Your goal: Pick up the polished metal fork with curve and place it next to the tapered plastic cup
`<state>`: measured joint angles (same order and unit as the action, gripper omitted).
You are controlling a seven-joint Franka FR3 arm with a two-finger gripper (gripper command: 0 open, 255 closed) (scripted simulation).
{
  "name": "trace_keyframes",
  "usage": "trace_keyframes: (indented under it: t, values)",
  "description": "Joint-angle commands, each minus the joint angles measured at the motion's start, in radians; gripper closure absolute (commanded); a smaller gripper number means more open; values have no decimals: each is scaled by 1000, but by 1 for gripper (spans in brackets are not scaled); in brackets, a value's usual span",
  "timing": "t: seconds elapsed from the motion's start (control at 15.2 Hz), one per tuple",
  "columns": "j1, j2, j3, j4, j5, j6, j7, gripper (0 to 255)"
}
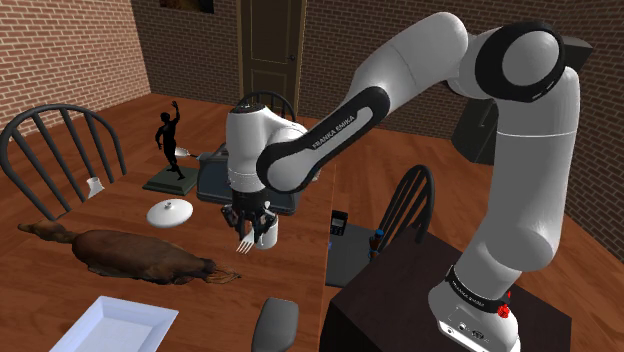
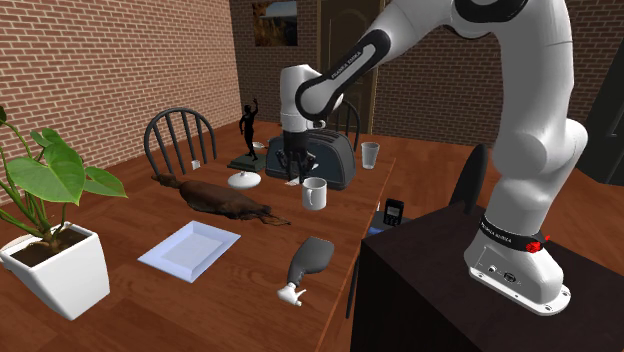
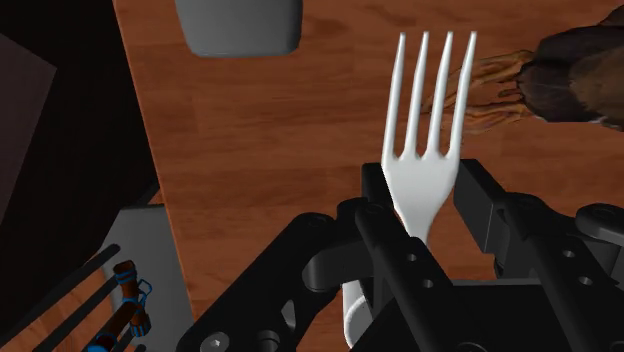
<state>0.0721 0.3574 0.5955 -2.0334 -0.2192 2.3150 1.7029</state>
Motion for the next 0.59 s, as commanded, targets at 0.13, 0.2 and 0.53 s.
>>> trace_keyframes:
  t: [0.13, 0.2, 0.53]
  values:
    - [-85, -50, -8, -73, 34, 31, -106, 255]
    - [-105, -61, -12, -86, 42, 35, -134, 255]
    - [-201, -102, -36, -131, 77, 48, -271, 255]
